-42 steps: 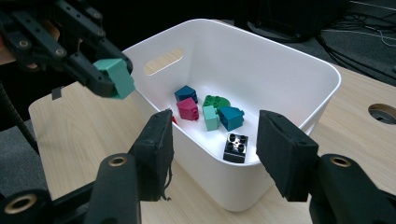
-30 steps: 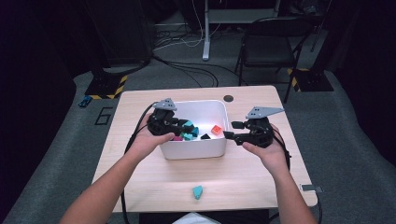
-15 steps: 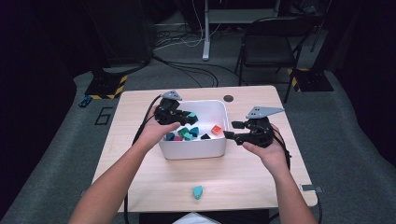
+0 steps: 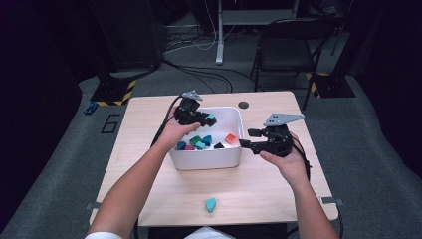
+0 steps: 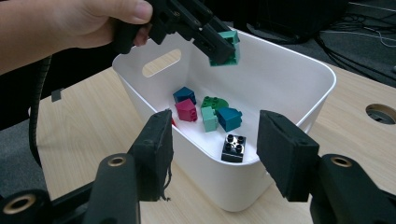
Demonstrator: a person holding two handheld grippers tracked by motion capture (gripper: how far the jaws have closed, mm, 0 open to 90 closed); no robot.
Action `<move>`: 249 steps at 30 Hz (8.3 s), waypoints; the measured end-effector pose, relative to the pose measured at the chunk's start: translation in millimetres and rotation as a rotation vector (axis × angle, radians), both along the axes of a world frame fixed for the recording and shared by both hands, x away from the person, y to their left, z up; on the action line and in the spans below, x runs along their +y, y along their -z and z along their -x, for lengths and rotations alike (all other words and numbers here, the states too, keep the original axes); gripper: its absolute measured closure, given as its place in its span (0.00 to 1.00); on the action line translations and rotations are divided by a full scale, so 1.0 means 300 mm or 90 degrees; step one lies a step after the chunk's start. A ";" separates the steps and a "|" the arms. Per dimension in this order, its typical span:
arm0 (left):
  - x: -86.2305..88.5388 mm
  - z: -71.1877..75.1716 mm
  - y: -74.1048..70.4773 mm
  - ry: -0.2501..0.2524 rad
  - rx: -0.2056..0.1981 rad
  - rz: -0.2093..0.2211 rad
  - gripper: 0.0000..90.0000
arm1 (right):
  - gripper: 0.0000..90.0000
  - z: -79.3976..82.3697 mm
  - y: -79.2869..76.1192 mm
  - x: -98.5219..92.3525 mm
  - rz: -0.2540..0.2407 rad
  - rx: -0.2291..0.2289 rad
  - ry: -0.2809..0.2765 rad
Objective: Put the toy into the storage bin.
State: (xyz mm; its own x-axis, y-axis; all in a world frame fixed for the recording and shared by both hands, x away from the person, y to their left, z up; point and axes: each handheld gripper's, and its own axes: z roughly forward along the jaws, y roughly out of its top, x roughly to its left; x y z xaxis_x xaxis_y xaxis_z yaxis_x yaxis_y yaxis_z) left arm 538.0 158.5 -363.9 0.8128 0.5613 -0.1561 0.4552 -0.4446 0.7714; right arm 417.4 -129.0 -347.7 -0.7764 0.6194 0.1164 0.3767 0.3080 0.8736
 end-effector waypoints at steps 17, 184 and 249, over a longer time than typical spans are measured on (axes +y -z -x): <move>-0.036 -0.056 0.083 -0.023 0.021 -0.032 0.70 | 0.50 -0.001 0.003 0.001 0.000 0.002 -0.002; 0.031 0.590 0.448 0.217 0.014 -0.076 0.63 | 0.50 0.000 0.013 0.017 0.006 0.005 0.002; 0.057 0.265 -0.119 0.106 -0.058 -0.008 0.63 | 0.50 -0.005 0.011 0.003 0.001 0.004 0.008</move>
